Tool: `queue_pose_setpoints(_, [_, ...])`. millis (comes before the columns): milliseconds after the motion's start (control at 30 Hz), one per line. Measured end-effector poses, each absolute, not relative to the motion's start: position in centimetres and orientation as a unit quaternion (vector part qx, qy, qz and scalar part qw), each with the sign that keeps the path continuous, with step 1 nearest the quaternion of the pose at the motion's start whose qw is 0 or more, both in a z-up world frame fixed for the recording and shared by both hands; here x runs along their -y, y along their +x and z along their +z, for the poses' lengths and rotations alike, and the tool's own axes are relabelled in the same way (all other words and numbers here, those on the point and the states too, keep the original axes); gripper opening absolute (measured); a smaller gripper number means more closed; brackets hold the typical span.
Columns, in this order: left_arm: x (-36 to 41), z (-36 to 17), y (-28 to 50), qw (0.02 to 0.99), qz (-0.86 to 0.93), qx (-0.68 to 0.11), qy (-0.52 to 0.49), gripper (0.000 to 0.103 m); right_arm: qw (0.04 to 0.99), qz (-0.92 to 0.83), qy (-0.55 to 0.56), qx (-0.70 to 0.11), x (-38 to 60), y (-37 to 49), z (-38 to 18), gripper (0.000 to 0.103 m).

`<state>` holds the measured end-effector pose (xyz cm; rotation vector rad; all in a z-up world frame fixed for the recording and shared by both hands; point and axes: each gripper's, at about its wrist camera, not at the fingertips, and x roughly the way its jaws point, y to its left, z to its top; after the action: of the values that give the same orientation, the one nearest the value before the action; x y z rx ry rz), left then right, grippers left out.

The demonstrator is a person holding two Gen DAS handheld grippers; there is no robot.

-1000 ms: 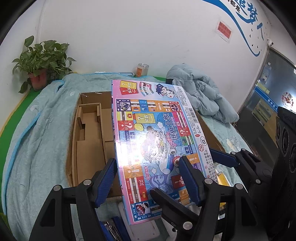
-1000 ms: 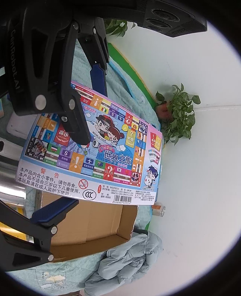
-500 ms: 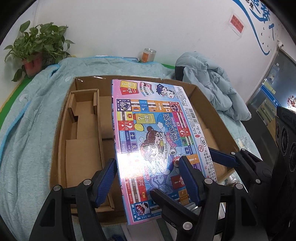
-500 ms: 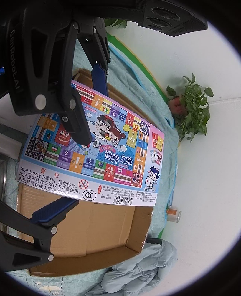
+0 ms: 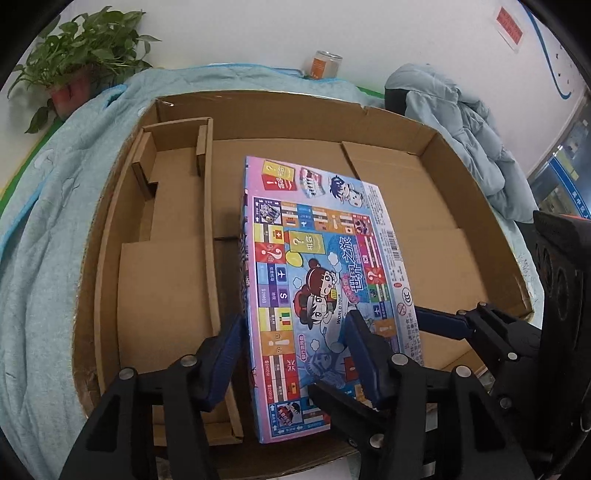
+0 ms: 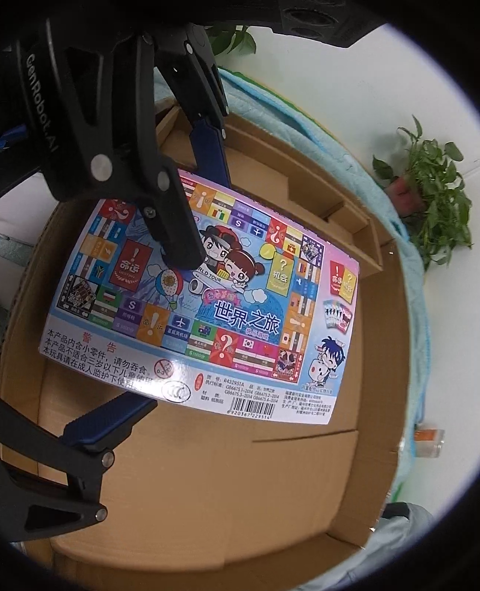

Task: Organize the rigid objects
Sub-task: 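Lower the board-game box flat into the cardboard box beside the insert, then open the left gripper and pull back from the box, then grasp the silver metal canister with the right gripper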

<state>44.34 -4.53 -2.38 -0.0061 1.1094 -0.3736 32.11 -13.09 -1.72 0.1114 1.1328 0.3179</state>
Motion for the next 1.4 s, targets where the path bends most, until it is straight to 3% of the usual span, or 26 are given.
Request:
queue_pose_setpoints(100, [4.4, -2.5, 44.2, 0.833, -0.172, -0.526, 0.006, 0.045, 0.822, 0.156, 0.049, -0.546, 12.7, 32.5, -2.1, 0.099])
queue_pose_setpoints(433, [3.0, -1.4, 42.4, 0.838, -0.169, -0.519, 0.004, 0.045, 0.811, 0.169, 0.037, -0.559, 11.8, 32.3, -2.4, 0.099])
queue_pose_setpoints(600, [2.3, 1.2, 39.4, 0.861, -0.170, -0.480, 0.014, 0.045, 0.826, 0.161, 0.031, -0.539, 12.6, 30.9, -1.4, 0.100])
queue_pose_setpoints(667, [2.2, 2.7, 37.9, 0.872, -0.173, -0.457, 0.017, 0.052, 0.840, 0.158, 0.024, -0.519, 12.7, 29.5, -0.1, 0.100])
queue_pose_setpoints(733, [2.1, 4.7, 35.7, 0.893, -0.166, -0.417, 0.022, 0.080, 0.858, 0.142, 0.017, -0.494, 13.1, 27.7, 1.6, 0.100])
queue_pose_setpoints(833, [2.2, 7.5, 32.3, 0.923, -0.156, -0.350, 0.038, 0.102, 0.883, 0.109, 0.007, -0.457, 13.8, 25.5, 3.8, 0.101])
queue_pose_setpoints(967, [2.4, 10.4, 28.2, 0.938, -0.158, -0.304, 0.045, 0.102, 0.908, 0.078, -0.010, -0.412, 14.2, 22.1, 6.4, 0.101])
queue_pose_setpoints(1400, [3.6, 12.5, 18.2, 0.931, -0.189, -0.311, -0.002, 0.102, 0.924, 0.022, -0.006, -0.382, 16.0, 12.9, 7.9, 0.101])
